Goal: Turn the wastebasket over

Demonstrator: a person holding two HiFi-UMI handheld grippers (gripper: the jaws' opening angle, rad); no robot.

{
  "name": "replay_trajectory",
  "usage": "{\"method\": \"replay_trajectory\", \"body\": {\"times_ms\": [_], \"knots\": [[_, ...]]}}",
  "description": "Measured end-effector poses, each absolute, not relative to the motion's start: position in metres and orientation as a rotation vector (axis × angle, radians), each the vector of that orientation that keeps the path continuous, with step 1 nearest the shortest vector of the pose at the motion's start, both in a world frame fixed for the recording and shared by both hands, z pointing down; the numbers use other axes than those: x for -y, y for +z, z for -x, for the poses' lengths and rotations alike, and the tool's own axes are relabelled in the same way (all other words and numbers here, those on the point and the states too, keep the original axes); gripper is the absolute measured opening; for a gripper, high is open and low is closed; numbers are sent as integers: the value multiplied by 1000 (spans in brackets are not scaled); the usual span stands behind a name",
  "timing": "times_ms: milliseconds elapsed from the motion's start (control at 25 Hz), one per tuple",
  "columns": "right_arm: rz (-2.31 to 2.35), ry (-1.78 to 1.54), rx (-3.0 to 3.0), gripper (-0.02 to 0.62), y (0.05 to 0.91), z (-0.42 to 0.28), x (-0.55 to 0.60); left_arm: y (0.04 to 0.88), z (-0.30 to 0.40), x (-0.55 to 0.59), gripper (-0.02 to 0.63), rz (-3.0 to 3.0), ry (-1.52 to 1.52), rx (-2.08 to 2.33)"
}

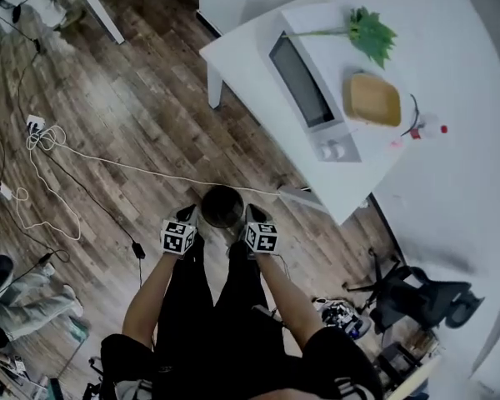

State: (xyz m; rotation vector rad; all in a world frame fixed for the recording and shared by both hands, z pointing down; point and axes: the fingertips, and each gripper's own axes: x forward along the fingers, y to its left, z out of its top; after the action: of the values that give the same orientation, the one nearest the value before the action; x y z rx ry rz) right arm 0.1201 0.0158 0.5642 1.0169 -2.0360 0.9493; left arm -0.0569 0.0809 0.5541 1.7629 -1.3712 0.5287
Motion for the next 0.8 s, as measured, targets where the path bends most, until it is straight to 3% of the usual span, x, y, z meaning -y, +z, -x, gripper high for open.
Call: {"method": "replay_trajectory", "body": {"times_ms": [480,800], "knots": [[-1095,769,2392,32,344,-114,7,297,31,-39,34,-2074,303,1745],[-1176,654,2585,32,240,-128,-5,180,9,-55,34,-2213,150,1885]]}}
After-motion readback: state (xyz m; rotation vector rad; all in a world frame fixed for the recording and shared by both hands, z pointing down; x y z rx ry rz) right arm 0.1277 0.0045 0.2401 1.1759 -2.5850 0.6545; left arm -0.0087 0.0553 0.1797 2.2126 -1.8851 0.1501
